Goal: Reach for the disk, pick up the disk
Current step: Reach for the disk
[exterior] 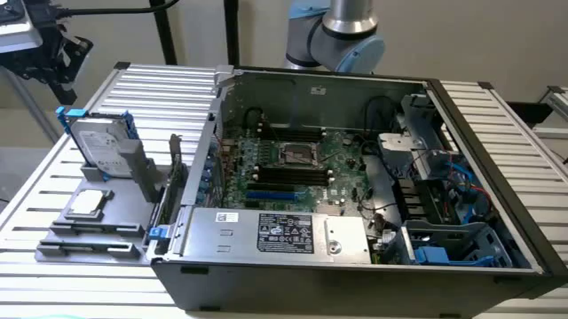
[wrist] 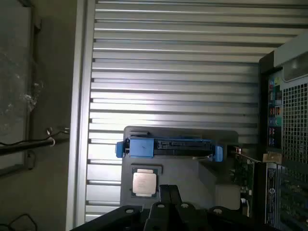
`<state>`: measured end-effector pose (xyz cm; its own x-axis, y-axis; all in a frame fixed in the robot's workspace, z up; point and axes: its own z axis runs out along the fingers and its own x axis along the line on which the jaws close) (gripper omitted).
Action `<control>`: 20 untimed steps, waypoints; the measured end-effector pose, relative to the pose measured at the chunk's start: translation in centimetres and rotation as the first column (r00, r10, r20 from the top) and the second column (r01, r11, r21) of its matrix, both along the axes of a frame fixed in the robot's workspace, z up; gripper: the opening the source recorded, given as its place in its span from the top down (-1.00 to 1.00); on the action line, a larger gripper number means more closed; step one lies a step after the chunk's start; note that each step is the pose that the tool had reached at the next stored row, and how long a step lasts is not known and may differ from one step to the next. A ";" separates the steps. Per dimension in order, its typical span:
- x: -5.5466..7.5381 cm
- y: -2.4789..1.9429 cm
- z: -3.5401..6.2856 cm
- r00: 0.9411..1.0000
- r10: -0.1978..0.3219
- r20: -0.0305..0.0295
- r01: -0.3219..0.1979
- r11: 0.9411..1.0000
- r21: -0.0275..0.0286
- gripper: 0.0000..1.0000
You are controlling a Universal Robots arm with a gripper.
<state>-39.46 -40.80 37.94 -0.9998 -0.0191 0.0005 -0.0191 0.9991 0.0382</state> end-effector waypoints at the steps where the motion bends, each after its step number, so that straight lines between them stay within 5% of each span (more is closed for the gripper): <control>1: 0.0 0.00 0.00 1.000 0.000 0.000 0.000 1.000 0.000 0.79; 14: -0.2 0.05 0.01 1.000 0.000 0.000 0.000 1.000 0.000 0.79; 20: -1.5 1.07 0.01 1.000 0.000 0.002 0.000 1.000 0.000 0.79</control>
<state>-40.93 -39.73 37.95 -0.9998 -0.0187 -0.0020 -0.0188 0.9991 0.0381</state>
